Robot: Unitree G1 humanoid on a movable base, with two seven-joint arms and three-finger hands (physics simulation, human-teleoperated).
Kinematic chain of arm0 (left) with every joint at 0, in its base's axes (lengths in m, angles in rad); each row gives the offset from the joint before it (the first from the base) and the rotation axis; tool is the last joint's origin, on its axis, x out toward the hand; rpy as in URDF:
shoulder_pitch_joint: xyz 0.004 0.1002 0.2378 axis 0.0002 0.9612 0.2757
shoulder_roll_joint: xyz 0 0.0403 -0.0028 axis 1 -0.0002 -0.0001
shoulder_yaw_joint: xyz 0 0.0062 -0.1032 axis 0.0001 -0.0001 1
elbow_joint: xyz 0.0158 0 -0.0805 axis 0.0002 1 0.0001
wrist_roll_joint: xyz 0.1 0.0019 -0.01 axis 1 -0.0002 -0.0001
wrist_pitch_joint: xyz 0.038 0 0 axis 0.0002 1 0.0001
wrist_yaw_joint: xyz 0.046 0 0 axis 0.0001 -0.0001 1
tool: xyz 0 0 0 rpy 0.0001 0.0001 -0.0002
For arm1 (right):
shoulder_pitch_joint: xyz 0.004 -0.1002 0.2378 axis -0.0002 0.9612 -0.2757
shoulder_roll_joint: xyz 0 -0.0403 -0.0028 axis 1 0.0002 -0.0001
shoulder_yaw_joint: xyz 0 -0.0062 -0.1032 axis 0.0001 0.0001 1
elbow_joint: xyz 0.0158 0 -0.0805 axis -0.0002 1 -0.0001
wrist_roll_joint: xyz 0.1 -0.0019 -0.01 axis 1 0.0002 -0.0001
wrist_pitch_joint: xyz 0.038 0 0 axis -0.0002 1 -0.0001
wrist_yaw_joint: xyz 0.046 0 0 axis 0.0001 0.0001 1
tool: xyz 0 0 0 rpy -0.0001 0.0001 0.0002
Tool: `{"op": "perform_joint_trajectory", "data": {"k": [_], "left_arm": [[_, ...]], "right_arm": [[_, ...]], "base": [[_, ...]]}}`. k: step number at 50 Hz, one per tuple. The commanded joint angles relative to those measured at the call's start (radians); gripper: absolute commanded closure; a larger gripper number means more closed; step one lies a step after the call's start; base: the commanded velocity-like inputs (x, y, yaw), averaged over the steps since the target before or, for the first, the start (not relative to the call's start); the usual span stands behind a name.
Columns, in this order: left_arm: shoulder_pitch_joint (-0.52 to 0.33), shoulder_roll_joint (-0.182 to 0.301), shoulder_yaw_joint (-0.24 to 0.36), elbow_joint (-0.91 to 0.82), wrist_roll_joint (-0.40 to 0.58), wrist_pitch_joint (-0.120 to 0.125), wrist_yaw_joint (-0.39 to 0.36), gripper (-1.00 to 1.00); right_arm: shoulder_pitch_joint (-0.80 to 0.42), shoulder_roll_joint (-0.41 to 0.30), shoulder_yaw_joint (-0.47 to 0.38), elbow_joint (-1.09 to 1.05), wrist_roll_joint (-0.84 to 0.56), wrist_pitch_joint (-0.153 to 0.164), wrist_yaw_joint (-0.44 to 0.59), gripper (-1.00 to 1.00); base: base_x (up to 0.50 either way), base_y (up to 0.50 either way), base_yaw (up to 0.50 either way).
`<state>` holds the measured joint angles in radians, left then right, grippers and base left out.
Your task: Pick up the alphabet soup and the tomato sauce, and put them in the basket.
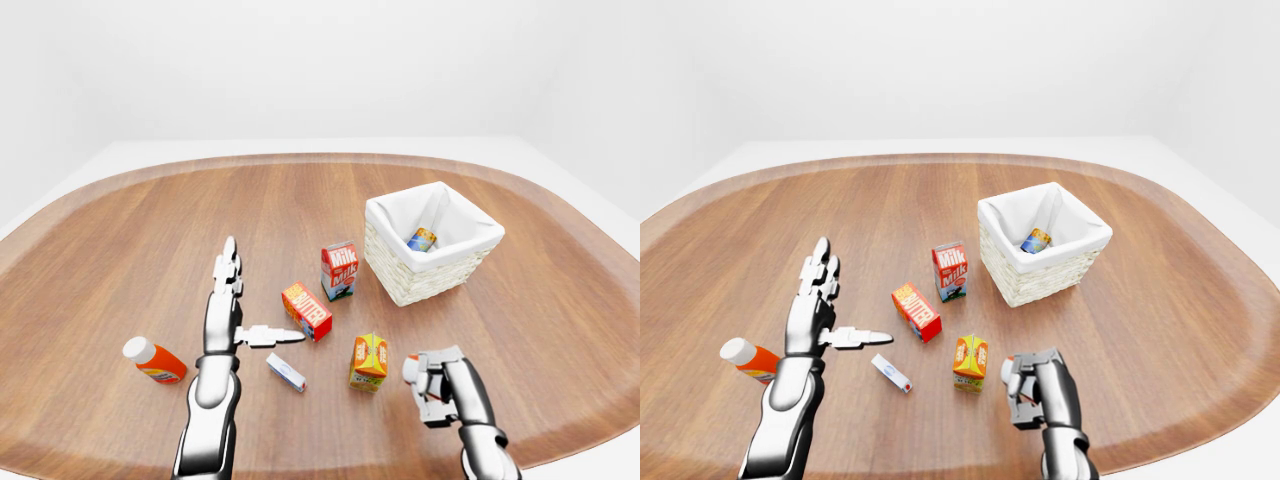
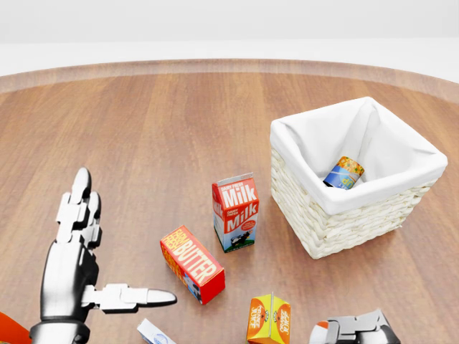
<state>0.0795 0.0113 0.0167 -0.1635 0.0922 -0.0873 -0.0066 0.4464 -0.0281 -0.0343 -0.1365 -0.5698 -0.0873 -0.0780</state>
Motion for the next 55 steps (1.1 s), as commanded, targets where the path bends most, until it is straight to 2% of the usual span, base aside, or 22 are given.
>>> {"op": "perform_joint_trajectory", "data": {"k": [1, 12, 55], "left_arm": [[0.001, 0.0, 0.0, 0.001, 0.0, 0.0, -0.001, -1.0], [-0.003, 0.0, 0.002, -0.005, -0.001, 0.0, 0.001, -1.0], [0.0, 0.0, 0.0, -0.002, 0.001, 0.0, -0.002, -1.0]], "right_arm": [[-0.026, 0.008, -0.029, -0.026, 0.019, 0.0, 0.008, 1.0], [-0.077, 0.012, -0.057, -0.036, 0.018, 0.0, 0.017, 1.0], [-0.169, 0.02, -0.053, -0.242, 0.1, 0.0, 0.098, 1.0]], "base": [[0.0, 0.0, 0.0], [0.0, 0.0, 0.0], [0.0, 0.0, 0.0]]}}
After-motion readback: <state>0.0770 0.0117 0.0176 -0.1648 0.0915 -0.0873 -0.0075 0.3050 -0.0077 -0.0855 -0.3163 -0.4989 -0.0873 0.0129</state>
